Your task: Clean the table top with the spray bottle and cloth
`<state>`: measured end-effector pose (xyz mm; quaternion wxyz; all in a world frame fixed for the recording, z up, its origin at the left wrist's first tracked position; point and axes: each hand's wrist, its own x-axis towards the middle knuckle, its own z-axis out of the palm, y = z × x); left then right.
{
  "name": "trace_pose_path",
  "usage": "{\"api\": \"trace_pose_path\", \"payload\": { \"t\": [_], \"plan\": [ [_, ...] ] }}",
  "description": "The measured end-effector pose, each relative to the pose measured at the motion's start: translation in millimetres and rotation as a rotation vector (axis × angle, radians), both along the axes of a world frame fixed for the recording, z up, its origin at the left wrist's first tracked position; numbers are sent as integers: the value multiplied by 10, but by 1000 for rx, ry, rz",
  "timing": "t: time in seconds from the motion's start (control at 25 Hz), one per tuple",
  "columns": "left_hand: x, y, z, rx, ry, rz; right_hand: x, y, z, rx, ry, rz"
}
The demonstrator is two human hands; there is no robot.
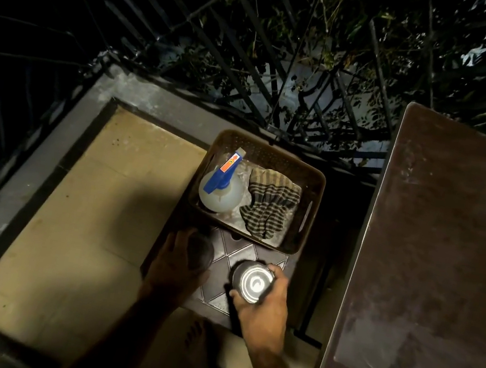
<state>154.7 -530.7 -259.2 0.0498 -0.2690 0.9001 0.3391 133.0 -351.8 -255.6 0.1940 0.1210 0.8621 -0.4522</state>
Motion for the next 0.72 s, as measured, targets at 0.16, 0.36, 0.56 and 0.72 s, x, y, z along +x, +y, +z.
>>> {"api": "trace_pose_path", "payload": {
  "t": [0.16,0.36,0.56,0.72],
  "plan": [
    [-20,-89,60,31,-49,-55,-26,14,119,46,47,63],
    [-224,-155,340,-4,79,-75,-232,-52,444,190,474,84],
    [-597,-395,535,-231,253,-26,-863,-193,583,232,601,65],
    [-870,-467,449,-248,425,-139,-1319,-285,483,273,510,164]
  ]
}}
